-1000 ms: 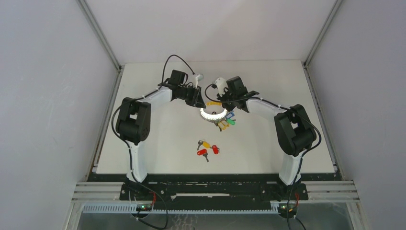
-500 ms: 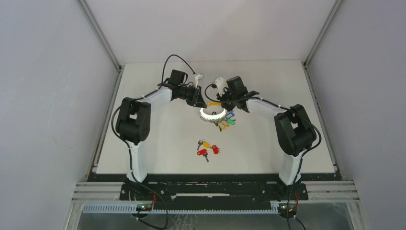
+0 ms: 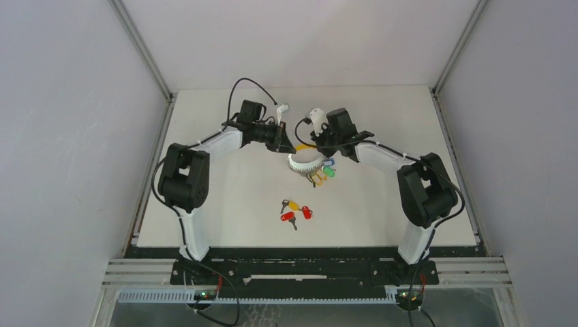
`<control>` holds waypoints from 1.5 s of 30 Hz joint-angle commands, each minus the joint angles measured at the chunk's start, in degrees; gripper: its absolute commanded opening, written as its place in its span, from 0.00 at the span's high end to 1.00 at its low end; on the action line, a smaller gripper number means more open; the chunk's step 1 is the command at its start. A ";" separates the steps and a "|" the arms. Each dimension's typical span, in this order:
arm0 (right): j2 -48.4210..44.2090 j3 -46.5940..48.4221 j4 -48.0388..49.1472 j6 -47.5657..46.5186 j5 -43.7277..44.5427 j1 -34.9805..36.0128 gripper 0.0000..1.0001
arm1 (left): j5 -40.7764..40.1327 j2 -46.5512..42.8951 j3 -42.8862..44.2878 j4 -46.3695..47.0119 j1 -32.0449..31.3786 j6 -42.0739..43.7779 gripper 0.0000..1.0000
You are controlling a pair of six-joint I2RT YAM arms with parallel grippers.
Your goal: Put the keys on the keyring
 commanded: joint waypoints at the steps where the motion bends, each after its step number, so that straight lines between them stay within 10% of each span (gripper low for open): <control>1: -8.93 -0.93 6.51 3.42 -1.66 -0.07 0.84 | -2.83 -8.08 -3.84 8.41 -0.97 -5.92 1.00; 12: -19.13 -9.59 9.98 10.34 -5.21 -2.30 0.59 | -8.66 -14.94 -11.87 18.82 -1.48 -12.52 1.00; 26: -24.51 -28.56 30.89 24.12 -14.02 -2.06 0.61 | -14.94 -18.08 -15.57 22.28 -2.46 -18.07 1.00; 45: -11.15 -28.13 45.45 28.17 -22.50 -0.65 0.74 | -15.92 -19.52 -18.76 28.57 -2.99 -24.16 1.00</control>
